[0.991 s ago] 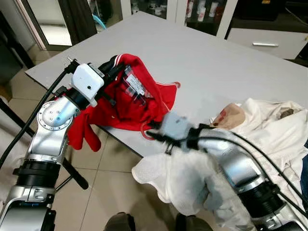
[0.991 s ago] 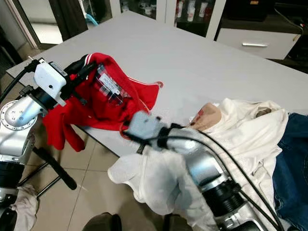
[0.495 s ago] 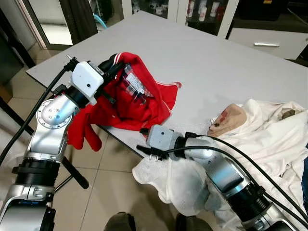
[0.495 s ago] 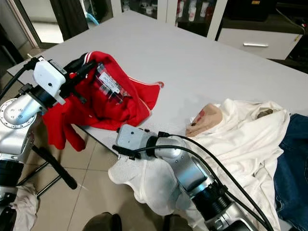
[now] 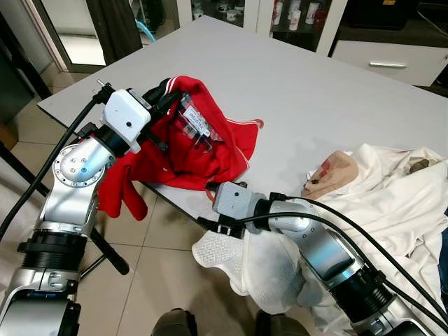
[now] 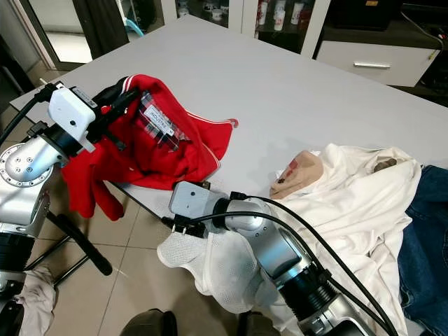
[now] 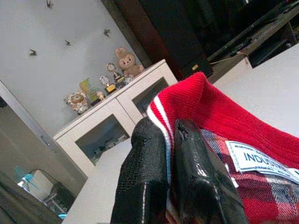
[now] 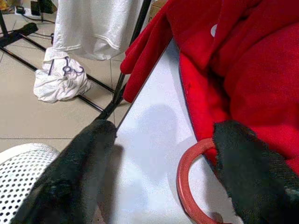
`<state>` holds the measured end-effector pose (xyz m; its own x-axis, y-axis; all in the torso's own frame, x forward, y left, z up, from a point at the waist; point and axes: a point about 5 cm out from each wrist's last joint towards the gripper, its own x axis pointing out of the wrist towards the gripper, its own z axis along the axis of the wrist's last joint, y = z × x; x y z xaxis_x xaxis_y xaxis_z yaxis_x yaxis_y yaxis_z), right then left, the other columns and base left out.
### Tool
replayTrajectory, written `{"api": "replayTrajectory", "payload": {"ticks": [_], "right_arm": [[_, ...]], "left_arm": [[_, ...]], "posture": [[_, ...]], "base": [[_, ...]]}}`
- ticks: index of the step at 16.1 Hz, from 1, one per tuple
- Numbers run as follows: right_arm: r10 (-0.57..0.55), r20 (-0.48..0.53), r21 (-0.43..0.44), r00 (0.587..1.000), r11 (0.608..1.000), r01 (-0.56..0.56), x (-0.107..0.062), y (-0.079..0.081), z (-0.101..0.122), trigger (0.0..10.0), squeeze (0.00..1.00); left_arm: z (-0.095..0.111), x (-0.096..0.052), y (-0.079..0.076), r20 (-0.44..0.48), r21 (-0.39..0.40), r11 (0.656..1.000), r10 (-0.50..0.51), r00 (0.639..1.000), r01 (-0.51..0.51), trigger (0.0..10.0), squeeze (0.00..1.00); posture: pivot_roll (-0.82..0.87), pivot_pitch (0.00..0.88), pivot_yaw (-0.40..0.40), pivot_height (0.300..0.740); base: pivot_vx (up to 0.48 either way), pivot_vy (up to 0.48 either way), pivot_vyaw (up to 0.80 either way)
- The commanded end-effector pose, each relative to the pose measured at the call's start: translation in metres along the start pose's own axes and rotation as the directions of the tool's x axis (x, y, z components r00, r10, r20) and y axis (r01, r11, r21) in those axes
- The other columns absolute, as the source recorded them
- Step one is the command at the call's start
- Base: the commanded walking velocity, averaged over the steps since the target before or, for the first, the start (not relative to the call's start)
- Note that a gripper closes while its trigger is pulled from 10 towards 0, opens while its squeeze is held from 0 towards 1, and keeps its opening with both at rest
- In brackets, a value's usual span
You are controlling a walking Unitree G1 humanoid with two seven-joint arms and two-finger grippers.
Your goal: Hang hanger
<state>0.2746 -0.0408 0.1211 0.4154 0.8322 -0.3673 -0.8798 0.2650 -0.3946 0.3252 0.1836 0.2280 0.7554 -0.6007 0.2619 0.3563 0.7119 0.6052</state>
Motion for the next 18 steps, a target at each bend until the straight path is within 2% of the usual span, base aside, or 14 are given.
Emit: {"api": "replayTrajectory", "payload": {"ticks": [1,7,8,9,10,11,12,14,15,18], "right_arm": [[0.007,-0.005,-0.003,1.000,1.000,-0.007,0.000,0.001,0.000,10.0,1.00],[0.012,-0.015,0.001,1.000,1.000,-0.012,0.002,0.001,-0.002,10.0,1.00],[0.167,-0.159,0.413,0.973,0.906,-0.088,0.019,0.014,-0.039,2.2,0.00],[0.200,-0.167,0.579,0.965,0.812,-0.069,0.026,0.017,-0.047,3.6,0.00],[0.175,-0.162,0.578,0.971,0.815,-0.050,0.027,0.014,-0.045,3.6,0.00],[0.105,-0.154,0.565,0.982,0.825,0.000,0.027,0.005,-0.041,10.0,0.00],[0.073,-0.147,0.559,0.986,0.829,0.022,0.027,0.000,-0.039,10.0,0.00],[0.076,-0.165,0.570,0.983,0.821,0.032,0.027,-0.006,-0.039,5.9,0.00],[0.085,-0.174,0.568,0.981,0.823,0.029,0.026,-0.007,-0.041,0.0,0.00],[0.161,-0.183,0.516,0.970,0.856,-0.045,0.022,0.002,-0.041,0.0,0.00]], "left_arm": [[0.006,0.002,0.004,0.018,0.020,1.000,-0.006,1.000,0.005,9.3,0.00],[0.006,0.002,0.004,0.018,0.020,1.000,-0.006,1.000,0.006,9.3,0.00],[0.009,0.006,0.004,0.030,0.021,1.000,-0.007,1.000,0.007,9.5,0.00],[0.010,0.008,0.004,0.036,0.022,1.000,-0.006,0.999,0.005,9.4,0.00],[0.010,0.008,0.004,0.037,0.022,1.000,-0.005,0.999,0.004,9.4,0.00],[0.011,0.008,0.004,0.041,0.022,1.000,-0.002,0.999,0.001,9.4,0.00],[0.012,0.008,0.005,0.044,0.021,1.000,0.000,0.999,-0.001,9.5,0.00],[0.012,0.008,0.006,0.047,0.022,1.000,0.003,0.999,-0.004,9.6,0.00],[0.013,0.008,0.006,0.048,0.022,1.000,0.004,0.999,-0.005,9.7,0.00],[0.013,0.008,0.007,0.051,0.024,1.000,0.005,0.999,-0.006,9.8,0.00]], "posture": [[0.09,0.104,0.045,0.740],[0.09,0.103,0.045,0.740],[0.08,0.098,0.038,0.740],[0.08,0.096,0.037,0.740],[0.08,0.096,0.037,0.740],[0.08,0.093,0.035,0.740],[0.08,0.089,0.034,0.740],[0.08,0.089,0.034,0.740],[0.08,0.085,0.033,0.740],[0.08,0.085,0.034,0.740]], "base": [[0.000,0.000,0.00],[0.000,0.000,0.00],[0.000,0.000,0.00],[0.000,0.000,0.00],[0.000,0.000,0.00],[0.000,0.000,0.00],[0.000,0.000,0.00],[0.000,0.000,0.00],[0.000,0.000,0.00],[0.000,0.000,0.00]]}}
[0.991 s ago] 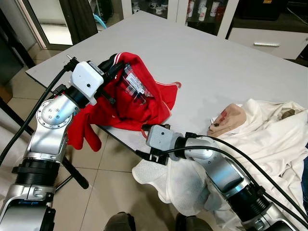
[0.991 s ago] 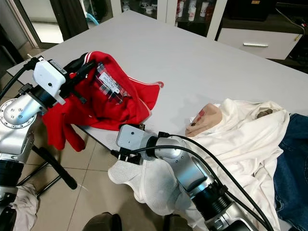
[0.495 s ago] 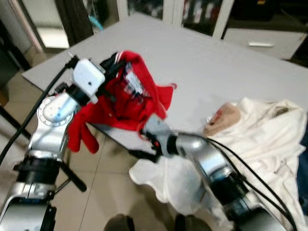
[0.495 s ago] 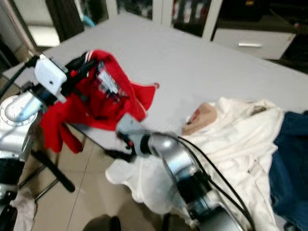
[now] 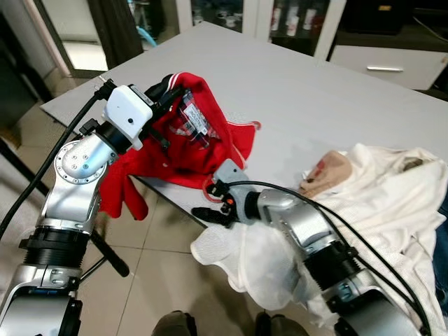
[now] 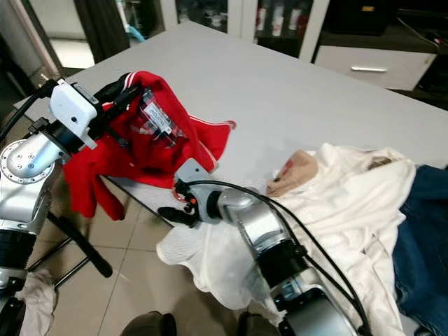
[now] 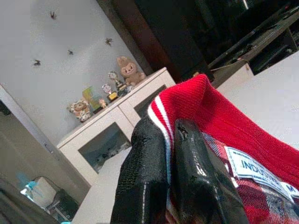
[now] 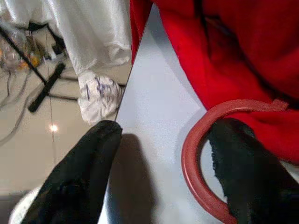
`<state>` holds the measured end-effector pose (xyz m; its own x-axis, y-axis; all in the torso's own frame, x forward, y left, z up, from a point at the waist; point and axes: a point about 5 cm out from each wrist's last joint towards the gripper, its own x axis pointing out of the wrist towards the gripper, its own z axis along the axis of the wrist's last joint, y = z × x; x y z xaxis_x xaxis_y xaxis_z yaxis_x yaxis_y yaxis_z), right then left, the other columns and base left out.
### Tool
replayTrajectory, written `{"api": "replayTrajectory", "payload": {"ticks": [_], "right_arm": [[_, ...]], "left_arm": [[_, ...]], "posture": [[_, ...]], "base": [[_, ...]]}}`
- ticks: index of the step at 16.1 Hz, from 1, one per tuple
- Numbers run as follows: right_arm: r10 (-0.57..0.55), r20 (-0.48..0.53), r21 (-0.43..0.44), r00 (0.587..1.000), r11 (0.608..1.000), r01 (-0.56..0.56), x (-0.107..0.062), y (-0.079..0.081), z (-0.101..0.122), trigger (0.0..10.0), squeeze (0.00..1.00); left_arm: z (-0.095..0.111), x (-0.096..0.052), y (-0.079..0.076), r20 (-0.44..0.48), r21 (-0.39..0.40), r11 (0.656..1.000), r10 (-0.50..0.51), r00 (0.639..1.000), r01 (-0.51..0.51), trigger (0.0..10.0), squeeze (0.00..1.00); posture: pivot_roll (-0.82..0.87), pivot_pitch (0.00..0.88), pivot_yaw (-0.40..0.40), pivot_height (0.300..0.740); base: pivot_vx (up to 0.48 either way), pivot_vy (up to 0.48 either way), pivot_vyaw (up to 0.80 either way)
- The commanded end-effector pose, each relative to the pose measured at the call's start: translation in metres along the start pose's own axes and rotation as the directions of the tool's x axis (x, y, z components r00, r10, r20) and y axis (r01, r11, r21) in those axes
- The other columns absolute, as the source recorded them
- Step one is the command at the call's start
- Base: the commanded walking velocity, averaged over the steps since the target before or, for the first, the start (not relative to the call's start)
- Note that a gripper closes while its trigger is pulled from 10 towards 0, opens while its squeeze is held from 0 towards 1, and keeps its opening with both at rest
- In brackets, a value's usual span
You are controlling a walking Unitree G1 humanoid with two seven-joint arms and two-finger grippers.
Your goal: Hang hanger
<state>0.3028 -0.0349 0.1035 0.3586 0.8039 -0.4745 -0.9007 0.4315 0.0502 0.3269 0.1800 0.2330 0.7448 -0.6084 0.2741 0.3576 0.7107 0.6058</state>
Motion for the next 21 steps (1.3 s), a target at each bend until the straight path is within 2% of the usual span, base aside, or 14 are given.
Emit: {"api": "replayTrajectory", "payload": {"ticks": [1,5,9,15,18,21], "right_arm": [[0.069,-0.125,0.048,0.990,0.997,-0.063,0.001,0.011,-0.029,0.0,0.00],[0.225,-0.105,0.035,0.969,0.974,-0.223,-0.004,0.027,-0.025,0.0,0.00],[0.289,-0.065,0.070,0.955,0.956,-0.284,-0.008,0.034,-0.021,0.0,0.00],[0.279,-0.018,0.093,0.960,0.957,-0.276,-0.012,0.035,-0.015,0.0,0.00],[0.260,0.090,0.191,0.961,0.943,-0.273,-0.017,0.028,-0.001,0.0,0.00],[0.234,0.152,0.245,0.960,0.932,-0.266,-0.022,0.020,0.007,0.0,0.00]], "left_arm": [[0.009,0.004,0.006,0.035,0.024,1.000,0.006,0.999,-0.007,9.8,0.00],[0.012,0.005,0.008,0.045,0.027,1.000,0.011,0.999,-0.013,9.7,0.00],[0.015,0.005,0.008,0.059,0.025,1.000,0.013,0.998,-0.014,9.8,0.00],[0.017,0.004,0.009,0.071,0.026,1.000,0.013,0.997,-0.015,9.7,0.00],[0.018,0.004,0.010,0.076,0.027,0.999,0.017,0.997,-0.020,9.8,0.00],[0.019,0.004,0.009,0.080,0.027,0.999,0.020,0.997,-0.023,9.9,0.00]], "posture": [[0.08,0.084,0.032,0.740],[0.08,0.083,0.028,0.740],[0.08,0.086,0.027,0.740],[0.09,0.091,0.031,0.740],[0.09,0.091,0.030,0.740],[0.08,0.091,0.030,0.740]], "base": [[0.000,0.000,0.00],[0.000,0.000,0.00],[0.000,0.000,0.00],[0.000,0.000,0.00],[0.000,0.000,0.00],[0.000,0.000,0.00]]}}
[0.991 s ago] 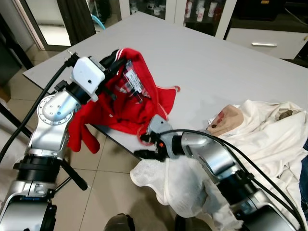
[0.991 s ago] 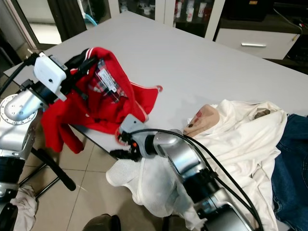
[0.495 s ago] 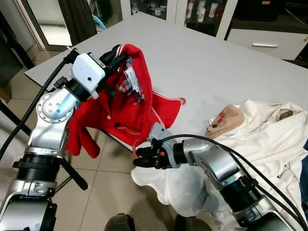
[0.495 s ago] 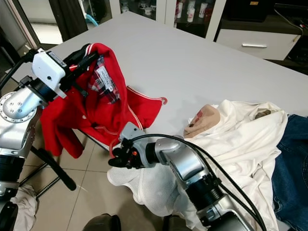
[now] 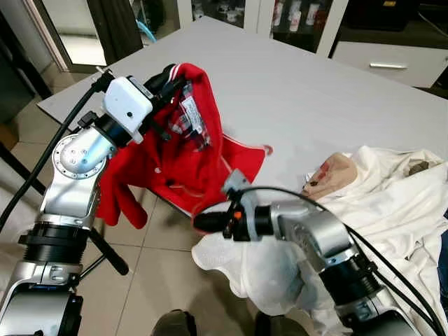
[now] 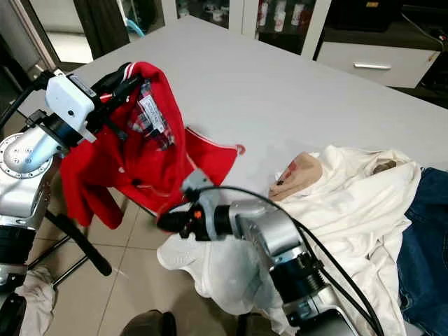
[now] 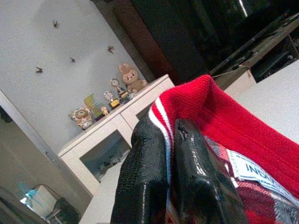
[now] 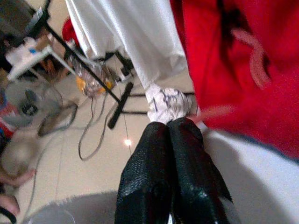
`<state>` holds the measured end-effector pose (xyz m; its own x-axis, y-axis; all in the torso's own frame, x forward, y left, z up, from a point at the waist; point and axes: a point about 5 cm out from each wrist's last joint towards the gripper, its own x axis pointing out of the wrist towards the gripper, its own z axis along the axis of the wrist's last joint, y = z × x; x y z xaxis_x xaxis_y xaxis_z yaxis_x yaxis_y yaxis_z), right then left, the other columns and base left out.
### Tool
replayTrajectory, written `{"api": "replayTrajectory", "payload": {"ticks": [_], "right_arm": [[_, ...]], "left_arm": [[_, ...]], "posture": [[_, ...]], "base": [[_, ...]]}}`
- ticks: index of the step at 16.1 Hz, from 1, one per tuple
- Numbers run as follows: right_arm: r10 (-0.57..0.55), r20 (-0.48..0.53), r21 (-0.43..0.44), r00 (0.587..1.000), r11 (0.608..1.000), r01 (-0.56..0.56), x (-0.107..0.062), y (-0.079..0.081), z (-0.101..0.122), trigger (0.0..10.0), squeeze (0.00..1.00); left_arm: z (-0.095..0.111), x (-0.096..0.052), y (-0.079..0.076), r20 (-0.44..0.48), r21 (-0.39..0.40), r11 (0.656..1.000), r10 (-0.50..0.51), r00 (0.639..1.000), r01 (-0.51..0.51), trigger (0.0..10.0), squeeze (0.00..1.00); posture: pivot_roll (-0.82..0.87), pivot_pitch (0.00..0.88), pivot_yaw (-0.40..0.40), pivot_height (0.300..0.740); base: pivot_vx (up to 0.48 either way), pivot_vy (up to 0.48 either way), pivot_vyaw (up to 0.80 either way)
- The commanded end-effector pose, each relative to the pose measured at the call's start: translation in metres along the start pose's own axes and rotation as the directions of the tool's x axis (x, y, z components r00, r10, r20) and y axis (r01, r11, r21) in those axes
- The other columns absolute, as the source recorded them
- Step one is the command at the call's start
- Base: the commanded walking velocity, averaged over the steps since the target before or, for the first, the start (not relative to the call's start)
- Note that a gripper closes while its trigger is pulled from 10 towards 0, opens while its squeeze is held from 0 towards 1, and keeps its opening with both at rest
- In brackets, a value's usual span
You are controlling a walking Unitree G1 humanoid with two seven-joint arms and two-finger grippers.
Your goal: Hang hanger
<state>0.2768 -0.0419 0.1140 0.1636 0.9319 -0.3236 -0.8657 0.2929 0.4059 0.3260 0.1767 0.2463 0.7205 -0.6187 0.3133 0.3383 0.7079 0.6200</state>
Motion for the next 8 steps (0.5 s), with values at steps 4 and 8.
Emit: {"api": "replayTrajectory", "payload": {"ticks": [4,8], "right_arm": [[-0.027,0.038,-0.024,0.999,0.999,0.028,-0.010,0.001,0.009,0.0,0.00],[-0.135,0.166,-0.322,0.977,0.929,0.183,-0.022,0.003,0.019,10.0,0.00]], "left_arm": [[0.007,0.000,0.004,0.035,0.001,1.000,0.015,0.999,-0.015,9.9,0.00],[0.007,0.000,0.003,0.033,-0.003,1.000,0.008,0.999,-0.008,9.9,0.00]], "posture": [[0.08,0.095,0.033,0.740],[0.08,0.098,0.041,0.740]], "base": [[0.000,0.000,0.00],[0.000,0.000,0.00]]}}
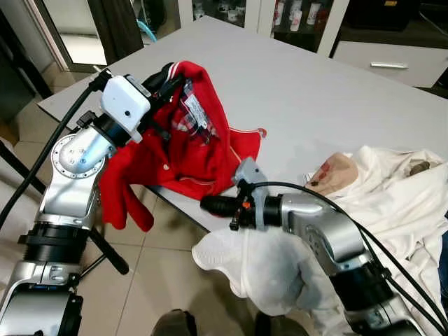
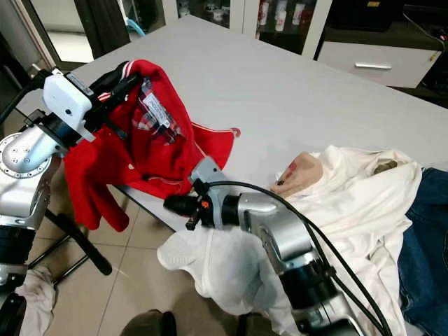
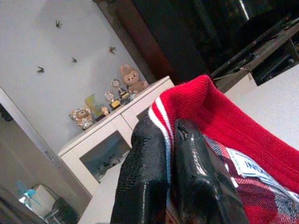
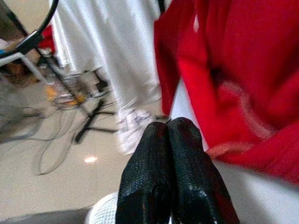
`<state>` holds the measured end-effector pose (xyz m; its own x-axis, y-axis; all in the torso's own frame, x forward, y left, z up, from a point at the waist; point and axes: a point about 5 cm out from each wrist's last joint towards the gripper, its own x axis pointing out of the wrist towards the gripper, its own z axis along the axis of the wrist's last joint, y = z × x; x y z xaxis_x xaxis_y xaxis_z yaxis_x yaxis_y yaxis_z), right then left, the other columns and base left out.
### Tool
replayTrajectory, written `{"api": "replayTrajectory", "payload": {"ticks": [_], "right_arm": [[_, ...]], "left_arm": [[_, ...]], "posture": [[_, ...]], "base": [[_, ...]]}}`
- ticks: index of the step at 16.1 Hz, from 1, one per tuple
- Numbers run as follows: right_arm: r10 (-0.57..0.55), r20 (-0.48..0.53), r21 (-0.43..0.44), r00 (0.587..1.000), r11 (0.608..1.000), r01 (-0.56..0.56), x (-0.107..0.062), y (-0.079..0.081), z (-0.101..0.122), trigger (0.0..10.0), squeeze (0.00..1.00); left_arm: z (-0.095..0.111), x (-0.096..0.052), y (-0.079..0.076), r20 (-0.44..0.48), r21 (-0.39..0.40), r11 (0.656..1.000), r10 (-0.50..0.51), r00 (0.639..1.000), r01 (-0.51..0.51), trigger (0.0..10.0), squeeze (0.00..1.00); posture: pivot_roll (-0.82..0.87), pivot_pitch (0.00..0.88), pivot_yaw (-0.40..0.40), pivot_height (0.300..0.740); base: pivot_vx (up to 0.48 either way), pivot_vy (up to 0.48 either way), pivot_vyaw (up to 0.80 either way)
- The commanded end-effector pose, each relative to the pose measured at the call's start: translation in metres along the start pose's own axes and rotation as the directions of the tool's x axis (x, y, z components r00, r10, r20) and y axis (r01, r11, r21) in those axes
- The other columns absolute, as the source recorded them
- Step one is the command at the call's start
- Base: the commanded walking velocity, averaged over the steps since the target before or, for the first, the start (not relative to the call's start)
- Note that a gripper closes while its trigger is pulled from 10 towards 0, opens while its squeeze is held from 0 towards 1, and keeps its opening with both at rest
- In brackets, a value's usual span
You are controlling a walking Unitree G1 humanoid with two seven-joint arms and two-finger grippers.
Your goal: Hang hanger
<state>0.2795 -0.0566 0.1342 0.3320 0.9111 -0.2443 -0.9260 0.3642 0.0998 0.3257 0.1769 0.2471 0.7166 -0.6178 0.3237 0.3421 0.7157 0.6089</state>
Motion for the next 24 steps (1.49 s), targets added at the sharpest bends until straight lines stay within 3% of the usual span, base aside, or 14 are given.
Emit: {"api": "replayTrajectory", "payload": {"ticks": [1,2,3,4,5,7,10,11,12,16,21,22,23,24], "right_arm": [[-0.044,0.022,-0.098,0.999,0.994,0.046,-0.004,-0.001,0.004,10.0,0.00],[-0.096,0.050,-0.181,0.994,0.978,0.103,-0.009,-0.003,0.006,10.0,0.00],[-0.109,0.065,-0.217,0.992,0.969,0.121,-0.011,-0.003,0.008,10.0,0.47],[-0.118,0.077,-0.263,0.990,0.956,0.134,-0.013,-0.003,0.009,10.0,0.73],[-0.130,0.079,-0.346,0.988,0.926,0.150,-0.017,-0.002,0.011,10.0,0.74],[-0.122,0.035,-0.499,0.992,0.858,0.123,-0.023,0.000,0.008,10.0,0.74],[-0.051,-0.099,-0.583,0.994,0.812,-0.016,-0.022,0.009,-0.012,10.0,0.71],[-0.070,-0.117,-0.597,0.991,0.802,-0.014,-0.018,0.007,-0.015,10.0,0.64],[-0.114,-0.127,-0.618,0.985,0.786,0.011,-0.006,0.002,-0.018,10.0,0.43],[-0.127,-0.136,-0.617,0.982,0.787,0.017,0.018,0.000,-0.016,10.0,0.42],[0.017,-0.359,-0.394,0.933,0.903,-0.168,0.013,0.011,-0.051,10.0,0.39],[0.032,-0.367,-0.361,0.930,0.916,-0.174,0.012,0.012,-0.054,10.0,0.31],[0.048,-0.363,-0.309,0.931,0.936,-0.168,0.012,0.012,-0.053,10.0,0.09],[0.070,-0.356,-0.248,0.932,0.954,-0.167,0.012,0.012,-0.052,10.0,0.00]], "left_arm": [[0.006,0.000,0.002,0.022,0.009,1.000,-0.001,1.000,0.001,9.9,0.00],[0.005,-0.001,0.000,0.019,0.003,1.000,-0.012,1.000,0.012,10.0,0.00],[0.005,-0.001,-0.001,0.019,0.000,1.000,-0.017,1.000,0.017,10.0,0.00],[0.005,-0.001,-0.002,0.019,-0.003,1.000,-0.021,1.000,0.021,10.0,0.00],[0.005,-0.001,-0.004,0.019,-0.007,1.000,-0.028,0.999,0.028,10.0,0.00],[0.004,-0.001,-0.008,0.019,-0.021,0.999,-0.043,0.999,0.044,10.0,0.00],[0.001,-0.005,-0.017,0.010,-0.045,0.996,-0.075,0.997,0.075,10.0,0.00],[0.000,-0.007,-0.019,0.008,-0.051,0.996,-0.079,0.997,0.080,10.0,0.00],[-0.001,-0.009,-0.024,0.001,-0.062,0.994,-0.090,0.996,0.090,10.0,0.00],[0.001,-0.009,-0.021,0.003,-0.061,0.995,-0.079,0.997,0.079,10.0,0.00],[0.002,-0.010,-0.019,0.001,-0.055,0.996,-0.073,0.997,0.073,10.0,0.00],[0.002,-0.010,-0.019,0.001,-0.055,0.996,-0.073,0.997,0.072,10.0,0.00],[0.003,-0.009,-0.020,0.003,-0.054,0.996,-0.074,0.997,0.074,10.0,0.00],[0.003,-0.008,-0.020,0.007,-0.054,0.996,-0.076,0.997,0.076,10.0,0.00]], "posture": [[0.08,0.098,0.041,0.740],[0.08,0.101,0.043,0.740],[0.08,0.101,0.043,0.740],[0.08,0.101,0.043,0.740],[0.08,0.103,0.044,0.740],[0.07,0.104,0.043,0.740],[0.07,0.105,0.044,0.740],[0.07,0.104,0.044,0.740],[0.07,0.104,0.042,0.740],[0.08,0.102,0.035,0.740],[0.09,0.100,0.028,0.740],[0.08,0.099,0.026,0.740],[0.08,0.098,0.026,0.740],[0.08,0.097,0.026,0.740]], "base": [[0.000,0.000,0.00],[0.000,0.000,0.00],[0.000,0.000,0.00],[0.000,0.000,0.00],[0.000,0.000,0.00],[0.000,0.000,0.00],[0.000,0.000,0.00],[0.000,0.000,0.00],[0.000,0.000,0.00],[0.000,0.000,0.00],[0.000,0.000,0.00],[0.000,0.000,0.00],[0.000,0.000,0.00],[0.000,0.000,0.00]]}}
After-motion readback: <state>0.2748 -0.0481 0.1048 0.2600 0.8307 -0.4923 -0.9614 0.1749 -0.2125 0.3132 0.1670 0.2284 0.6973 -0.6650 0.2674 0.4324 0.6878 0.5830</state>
